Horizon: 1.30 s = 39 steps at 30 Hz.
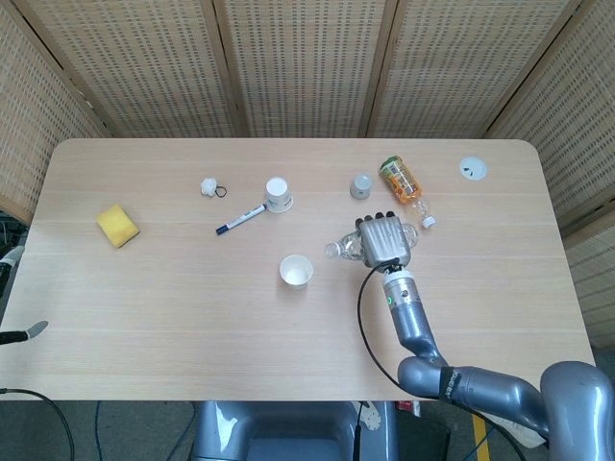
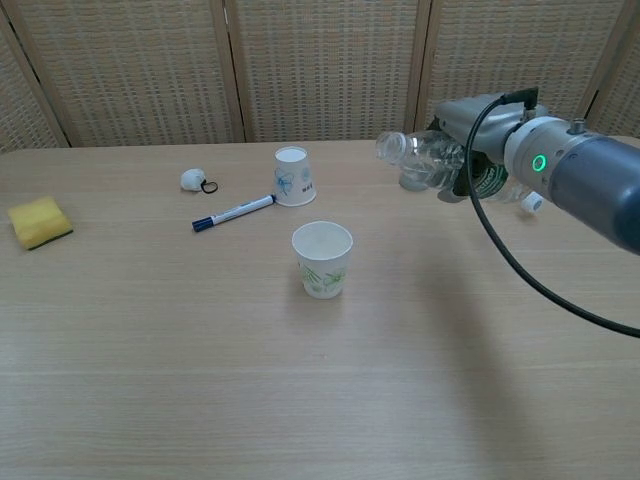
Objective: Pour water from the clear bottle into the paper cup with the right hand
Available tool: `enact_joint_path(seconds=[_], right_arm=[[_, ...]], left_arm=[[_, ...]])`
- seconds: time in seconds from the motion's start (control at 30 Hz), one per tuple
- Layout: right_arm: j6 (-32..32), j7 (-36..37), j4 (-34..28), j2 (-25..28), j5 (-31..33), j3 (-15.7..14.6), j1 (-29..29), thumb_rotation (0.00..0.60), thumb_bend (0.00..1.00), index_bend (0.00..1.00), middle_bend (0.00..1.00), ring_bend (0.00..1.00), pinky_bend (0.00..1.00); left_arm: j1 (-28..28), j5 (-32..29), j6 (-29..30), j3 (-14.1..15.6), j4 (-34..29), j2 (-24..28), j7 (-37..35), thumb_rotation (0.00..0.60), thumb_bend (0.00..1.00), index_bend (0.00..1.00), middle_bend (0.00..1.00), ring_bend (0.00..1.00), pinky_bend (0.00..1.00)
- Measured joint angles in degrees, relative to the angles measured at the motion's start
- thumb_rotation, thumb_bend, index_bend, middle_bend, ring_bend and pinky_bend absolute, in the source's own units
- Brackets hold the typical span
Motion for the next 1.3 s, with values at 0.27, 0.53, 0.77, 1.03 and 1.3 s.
enact_joint_path(seconds=[0.27,0.53,0.77,1.03,1.3], right_arm=[[3.8,-8.7,-0.3,-2.9,6.3,0.2,3.0,0.6,0.64,0.55,0.59,0.5,0.74],[5.0,-11.7,0.5,-5.5,9.5,1.2,5.1,0.6,0.63,0.55,0.59,0.5,0.74],[5.9,-14.5,1.6,-7.6,11.7,2.1,7.2,0.6,0.63,0.55,0.59,0.5,0.74],[7.3,-16.8,2.7,-8.9,13.0,2.7,8.6,0.6,0.63,0.55,0.59,0.5,0.74],[8.2,-18.3,4.7,-9.6,12.4,1.5,9.1,0.6,0.64,0.55,0.59,0.51,0.74]], left_arm=[[-0.3,-0.7,-0.6,-0.2,0.0,0.0,0.1,0.6,0.07,0.0,0.0,0.0,0.0],[-0.5,-1.2,-1.2,-0.2,0.4,0.0,0.0,0.6,0.07,0.0,0.0,0.0,0.0],[-0.8,-1.7,-1.7,-0.3,0.5,-0.2,0.3,0.6,0.07,0.0,0.0,0.0,0.0],[-1.0,-2.0,-2.0,-0.3,0.5,-0.2,0.5,0.6,0.07,0.0,0.0,0.0,0.0],[-1.0,-1.9,-2.2,-0.2,0.5,-0.1,0.3,0.6,0.07,0.0,0.0,0.0,0.0]])
